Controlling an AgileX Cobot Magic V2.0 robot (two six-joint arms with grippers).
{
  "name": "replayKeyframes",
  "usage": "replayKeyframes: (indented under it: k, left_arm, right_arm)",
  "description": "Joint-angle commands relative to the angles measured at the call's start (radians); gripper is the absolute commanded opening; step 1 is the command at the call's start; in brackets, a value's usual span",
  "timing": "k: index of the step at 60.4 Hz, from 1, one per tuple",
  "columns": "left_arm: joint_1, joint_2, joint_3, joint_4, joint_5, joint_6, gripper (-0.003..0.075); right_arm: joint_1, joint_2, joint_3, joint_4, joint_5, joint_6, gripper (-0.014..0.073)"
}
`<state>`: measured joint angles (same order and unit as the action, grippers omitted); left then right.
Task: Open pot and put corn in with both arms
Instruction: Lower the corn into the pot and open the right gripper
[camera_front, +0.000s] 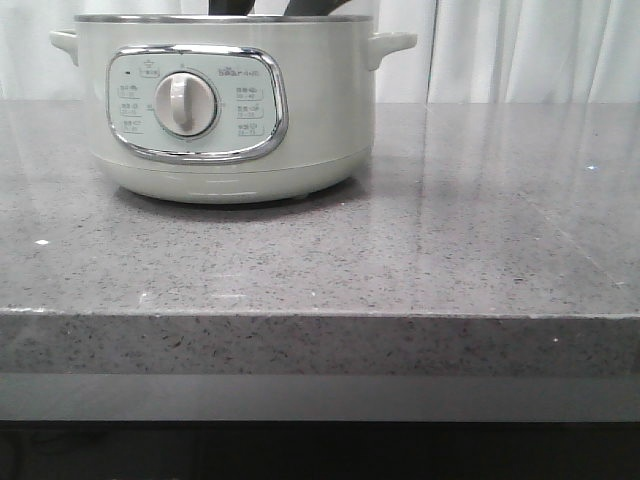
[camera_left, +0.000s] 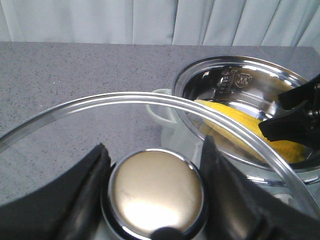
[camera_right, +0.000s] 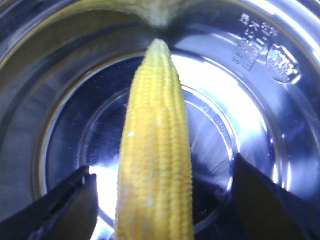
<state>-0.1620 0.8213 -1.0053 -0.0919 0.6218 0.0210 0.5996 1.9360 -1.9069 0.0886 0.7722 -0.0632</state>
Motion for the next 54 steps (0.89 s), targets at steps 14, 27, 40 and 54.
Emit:
replayKeyframes:
  k: [14, 27, 40, 54]
  left_arm:
    - [0.002, -0.013, -0.04, -0.007, -0.15, 0.0, 0.0274]
    - [0.002, -0.013, -0.04, -0.007, -0.15, 0.0, 0.0274]
    - [0.002, -0.013, -0.04, -0.007, -0.15, 0.0, 0.0274]
    - [0.002, -0.013, -0.04, -0.007, -0.15, 0.0, 0.0274]
  right_arm:
    - [-0.004, -0.15, -0.033, -0.007, -0.022, 0.003, 0.0583]
    - [-0.004, -0.36, 0.207, -0.007, -0.226, 0.003, 0.0583]
    - [-0.004, -0.658, 0.569, -0.007, -0.424, 0.003, 0.0583]
    - [-0.004, -0.908, 0.862, -0.007, -0.471, 0.003, 0.0583]
